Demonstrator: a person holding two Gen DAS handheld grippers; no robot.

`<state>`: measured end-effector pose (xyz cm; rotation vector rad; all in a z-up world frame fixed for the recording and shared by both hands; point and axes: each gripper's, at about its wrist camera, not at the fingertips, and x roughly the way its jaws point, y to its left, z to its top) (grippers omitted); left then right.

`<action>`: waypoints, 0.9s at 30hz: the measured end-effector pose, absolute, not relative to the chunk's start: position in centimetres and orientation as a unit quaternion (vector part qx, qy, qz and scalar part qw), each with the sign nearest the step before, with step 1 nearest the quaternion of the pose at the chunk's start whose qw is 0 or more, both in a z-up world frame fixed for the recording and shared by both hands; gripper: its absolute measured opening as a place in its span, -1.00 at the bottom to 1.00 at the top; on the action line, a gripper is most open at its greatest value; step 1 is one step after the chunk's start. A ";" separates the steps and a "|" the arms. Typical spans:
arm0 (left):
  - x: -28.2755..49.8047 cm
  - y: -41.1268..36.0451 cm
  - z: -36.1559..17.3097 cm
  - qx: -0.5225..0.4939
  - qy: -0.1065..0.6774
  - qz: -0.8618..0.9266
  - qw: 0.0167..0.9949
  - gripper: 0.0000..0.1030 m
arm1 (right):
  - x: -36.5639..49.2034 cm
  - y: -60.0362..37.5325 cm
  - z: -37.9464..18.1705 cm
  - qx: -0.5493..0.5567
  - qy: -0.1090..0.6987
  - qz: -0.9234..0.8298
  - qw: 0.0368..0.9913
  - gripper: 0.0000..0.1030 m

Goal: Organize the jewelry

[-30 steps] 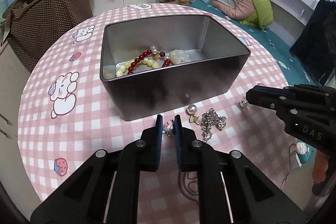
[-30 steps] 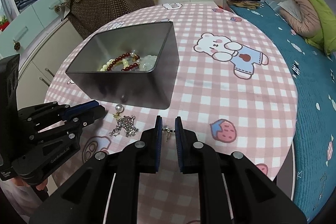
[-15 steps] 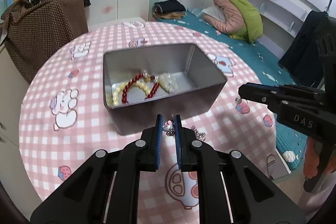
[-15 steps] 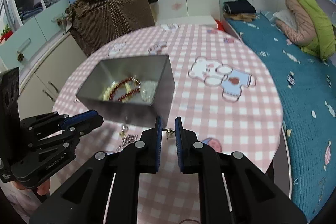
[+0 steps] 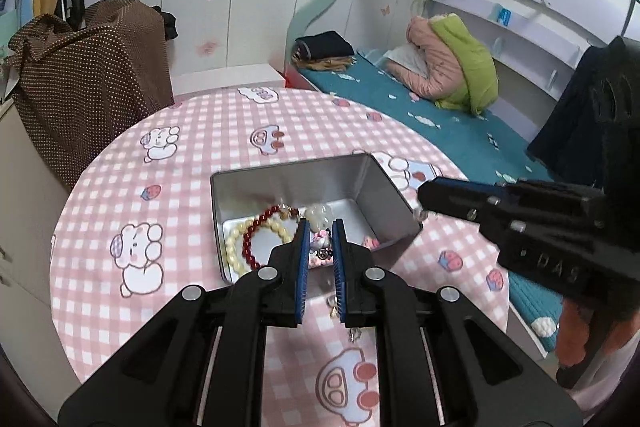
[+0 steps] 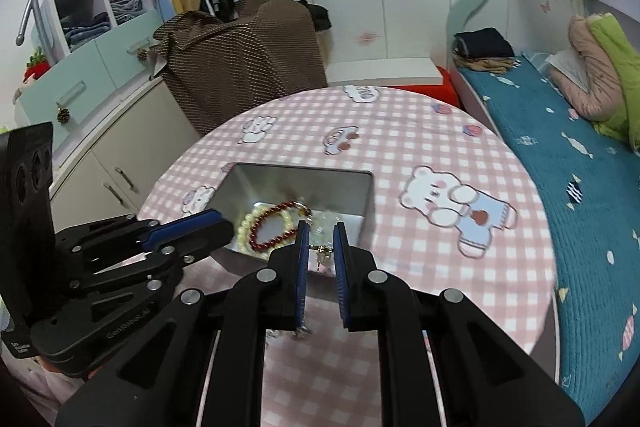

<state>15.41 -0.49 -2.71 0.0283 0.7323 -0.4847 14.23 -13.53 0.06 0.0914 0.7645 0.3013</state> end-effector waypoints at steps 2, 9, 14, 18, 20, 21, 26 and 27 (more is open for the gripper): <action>16.0 -0.6 -2.6 0.005 0.356 -0.235 0.904 -0.78 | 14.5 -13.4 0.0 0.044 0.372 0.151 0.915 -0.77; 17.3 -1.9 -2.7 -0.003 0.359 -0.248 0.899 -0.78 | 14.8 -15.1 0.5 0.063 0.369 0.129 0.918 -0.70; 17.6 -3.9 -2.8 0.002 0.363 -0.266 0.893 -0.76 | 14.1 -16.6 0.1 0.066 0.372 0.105 0.920 -0.66; 17.9 -4.5 -3.3 -0.004 0.378 -0.258 0.889 -0.25 | 13.5 -17.2 -0.3 0.070 0.376 0.096 0.919 -0.65; 17.8 -4.3 -3.5 -0.002 0.380 -0.253 0.890 -0.25 | 13.2 -17.5 -0.5 0.072 0.378 0.094 0.918 -0.60; 17.8 -4.2 -3.6 -0.002 0.380 -0.252 0.890 -0.25 | 13.2 -17.6 -0.6 0.073 0.379 0.093 0.918 -0.60; 17.2 -3.1 -3.7 -0.001 0.381 -0.242 0.892 -0.25 | 12.8 -17.5 -0.9 0.073 0.384 0.093 0.916 -0.58; 17.1 -3.0 -3.7 -0.001 0.382 -0.240 0.893 -0.25 | 12.7 -17.4 -1.0 0.073 0.384 0.095 0.915 -0.58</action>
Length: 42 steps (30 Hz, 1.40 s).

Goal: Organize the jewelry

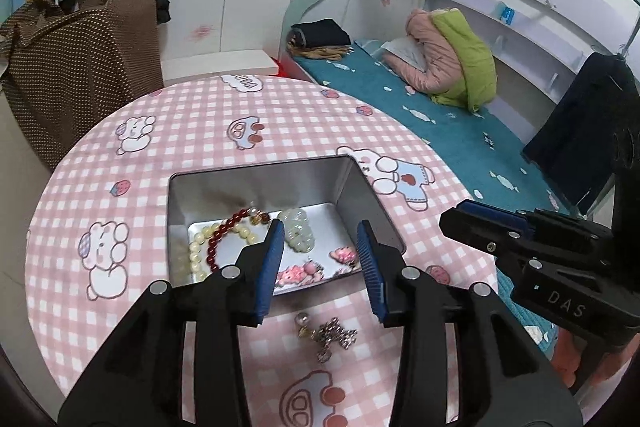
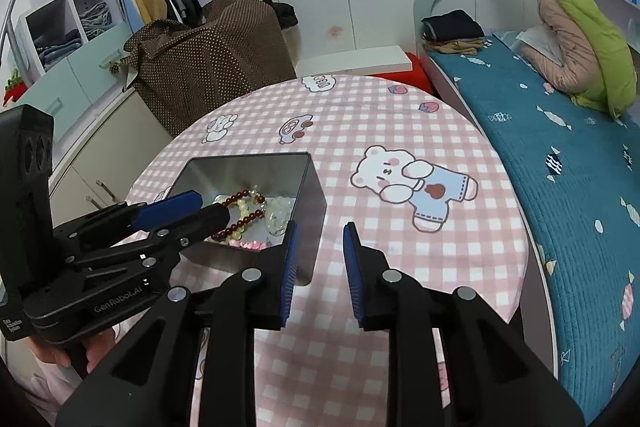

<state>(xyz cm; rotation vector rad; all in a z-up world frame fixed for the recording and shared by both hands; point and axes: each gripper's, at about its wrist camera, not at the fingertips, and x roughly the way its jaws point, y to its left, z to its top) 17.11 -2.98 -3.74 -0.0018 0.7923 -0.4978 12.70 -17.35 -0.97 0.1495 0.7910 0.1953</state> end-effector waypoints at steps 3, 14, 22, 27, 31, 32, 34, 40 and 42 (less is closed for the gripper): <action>16.6 -2.4 -3.8 0.001 0.384 -0.233 0.894 -0.25 | 12.5 -16.8 -1.3 0.068 0.389 0.100 0.913 -0.55; 14.4 -0.8 -4.2 0.010 0.392 -0.216 0.894 -0.23 | 11.6 -14.5 -2.7 0.047 0.410 0.117 0.903 -0.41; 13.3 0.7 -5.5 0.012 0.412 -0.205 0.888 -0.23 | 11.4 -12.7 -4.8 0.027 0.439 0.128 0.889 -0.41; 13.4 1.5 -6.9 0.009 0.430 -0.192 0.882 -0.23 | 11.6 -11.7 -6.2 0.015 0.459 0.135 0.878 -0.41; 13.6 1.9 -7.9 0.009 0.442 -0.189 0.877 -0.09 | 11.7 -10.7 -7.0 -0.001 0.469 0.140 0.872 -0.41; 13.7 2.0 -8.1 0.009 0.444 -0.188 0.876 -0.09 | 11.8 -10.5 -7.2 -0.005 0.472 0.141 0.870 -0.41; 13.8 2.0 -8.4 0.009 0.448 -0.187 0.874 -0.09 | 12.0 -10.1 -7.7 -0.012 0.477 0.144 0.867 -0.41; 13.9 1.6 -8.9 0.011 0.455 -0.194 0.869 -0.02 | 12.4 -9.1 -8.2 -0.049 0.471 0.136 0.870 -0.71; 14.0 1.4 -9.1 0.011 0.457 -0.197 0.868 -0.01 | 12.5 -9.2 -8.2 -0.051 0.471 0.139 0.869 -0.73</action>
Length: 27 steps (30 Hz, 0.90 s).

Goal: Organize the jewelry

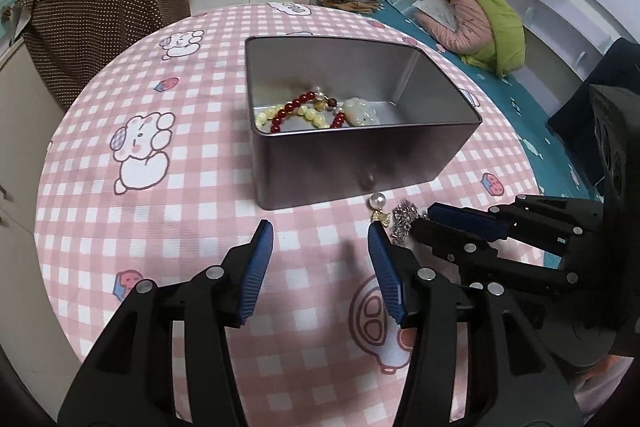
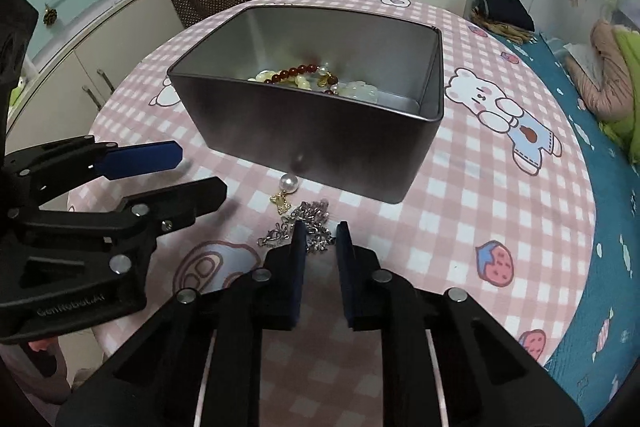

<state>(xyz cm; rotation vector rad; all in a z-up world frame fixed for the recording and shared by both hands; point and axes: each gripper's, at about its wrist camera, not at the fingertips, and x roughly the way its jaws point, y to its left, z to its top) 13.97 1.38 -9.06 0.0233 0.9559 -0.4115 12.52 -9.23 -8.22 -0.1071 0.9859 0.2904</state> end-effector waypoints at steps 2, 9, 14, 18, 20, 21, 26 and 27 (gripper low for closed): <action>14.0 1.1 -9.2 0.012 0.459 -0.200 0.865 -0.01 | 12.6 -9.2 -8.3 -0.049 0.472 0.139 0.869 -0.73; 13.8 0.0 -9.3 0.019 0.461 -0.213 0.861 -0.01 | 12.5 -11.4 -7.5 -0.013 0.469 0.129 0.874 -0.73; 13.8 -1.0 -9.5 0.026 0.465 -0.220 0.857 -0.01 | 11.9 -13.1 -6.2 0.002 0.453 0.118 0.884 -0.73; 13.8 -2.0 -9.7 0.033 0.468 -0.227 0.853 -0.01 | 11.6 -14.1 -5.3 0.013 0.442 0.109 0.890 -0.73; 13.8 -2.2 -9.8 0.034 0.469 -0.227 0.853 -0.01 | 11.3 -14.8 -4.8 0.024 0.436 0.115 0.892 -0.73; 13.9 -2.4 -9.8 0.034 0.469 -0.227 0.853 -0.01 | 11.2 -15.1 -4.5 0.029 0.432 0.117 0.894 -0.73; 13.6 -3.1 -9.3 0.038 0.461 -0.237 0.854 -0.01 | 10.7 -15.5 -3.1 0.047 0.416 0.136 0.898 -0.73; 13.6 -3.2 -9.2 0.039 0.461 -0.239 0.854 -0.01 | 10.6 -15.6 -2.8 0.053 0.412 0.145 0.898 -0.73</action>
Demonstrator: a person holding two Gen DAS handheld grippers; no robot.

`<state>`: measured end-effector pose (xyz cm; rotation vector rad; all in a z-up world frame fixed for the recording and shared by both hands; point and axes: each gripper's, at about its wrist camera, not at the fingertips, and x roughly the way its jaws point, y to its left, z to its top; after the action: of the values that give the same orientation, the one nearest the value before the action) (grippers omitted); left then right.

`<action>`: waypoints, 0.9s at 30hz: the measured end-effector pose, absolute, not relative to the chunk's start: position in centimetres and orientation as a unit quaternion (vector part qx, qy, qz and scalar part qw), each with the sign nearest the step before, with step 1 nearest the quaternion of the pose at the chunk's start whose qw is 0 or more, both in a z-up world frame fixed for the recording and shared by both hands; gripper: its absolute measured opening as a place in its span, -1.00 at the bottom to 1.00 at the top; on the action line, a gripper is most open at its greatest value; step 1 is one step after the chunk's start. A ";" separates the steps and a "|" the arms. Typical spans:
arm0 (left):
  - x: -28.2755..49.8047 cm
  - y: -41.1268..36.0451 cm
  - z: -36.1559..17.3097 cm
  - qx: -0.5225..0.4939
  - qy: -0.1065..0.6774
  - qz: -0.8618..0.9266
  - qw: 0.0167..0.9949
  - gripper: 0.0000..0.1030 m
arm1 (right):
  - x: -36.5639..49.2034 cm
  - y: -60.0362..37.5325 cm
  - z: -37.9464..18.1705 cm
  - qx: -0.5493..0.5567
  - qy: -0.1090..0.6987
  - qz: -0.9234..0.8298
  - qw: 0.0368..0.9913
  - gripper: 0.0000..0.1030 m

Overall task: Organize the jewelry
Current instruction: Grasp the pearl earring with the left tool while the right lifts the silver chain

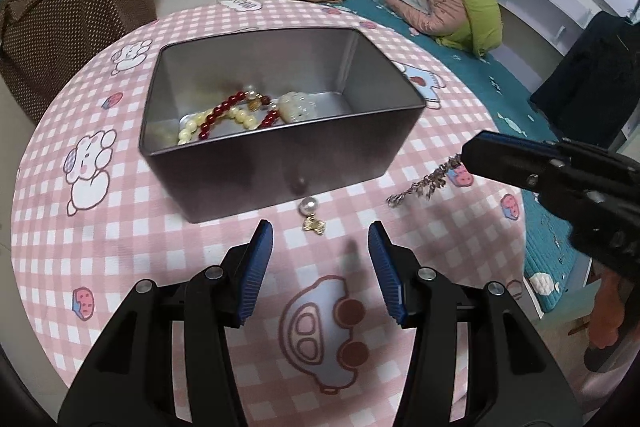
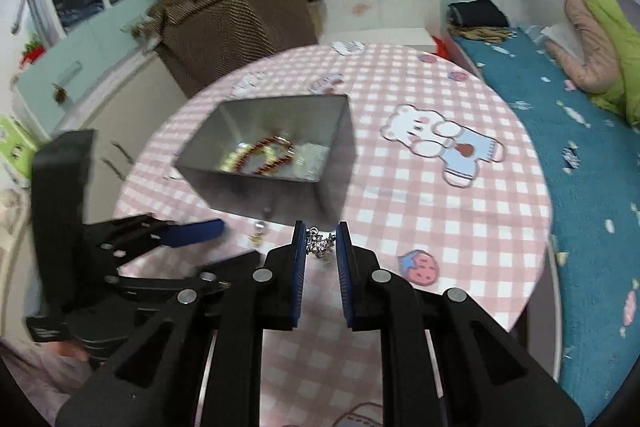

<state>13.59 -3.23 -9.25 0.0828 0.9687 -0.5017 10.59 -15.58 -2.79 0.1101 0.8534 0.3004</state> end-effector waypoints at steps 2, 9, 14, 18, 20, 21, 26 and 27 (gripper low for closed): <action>13.6 -3.4 -9.3 0.041 0.463 -0.239 0.853 0.00 | 10.5 -15.5 -2.4 0.043 0.409 0.133 0.902 -0.73; 13.3 -4.1 -8.5 0.024 0.441 -0.264 0.857 0.22 | 9.9 -15.4 -1.5 0.053 0.399 0.159 0.901 -0.96; 13.2 -5.7 -8.4 0.038 0.438 -0.280 0.853 0.25 | 10.0 -15.4 -2.2 0.034 0.407 0.138 0.902 -0.89; 13.0 -5.3 -8.9 0.044 0.443 -0.275 0.852 0.25 | 10.4 -16.1 -4.0 0.030 0.429 0.127 0.894 -0.82; 13.0 -4.8 -9.0 0.045 0.445 -0.269 0.853 0.25 | 10.8 -16.2 -5.0 0.026 0.444 0.115 0.888 -0.69; 13.0 -4.7 -9.1 0.045 0.446 -0.266 0.853 0.25 | 11.0 -16.3 -5.5 0.025 0.450 0.109 0.886 -0.66; 13.1 -4.3 -9.6 0.050 0.455 -0.260 0.851 0.25 | 11.3 -15.6 -6.6 0.026 0.463 0.125 0.877 -0.65; 13.0 -4.2 -9.7 0.052 0.454 -0.258 0.851 0.25 | 11.3 -15.3 -6.7 0.021 0.465 0.128 0.876 -0.64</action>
<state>13.03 -4.21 -9.70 0.1085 0.9568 -0.5433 11.33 -15.26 -6.70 0.0440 0.9697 0.2678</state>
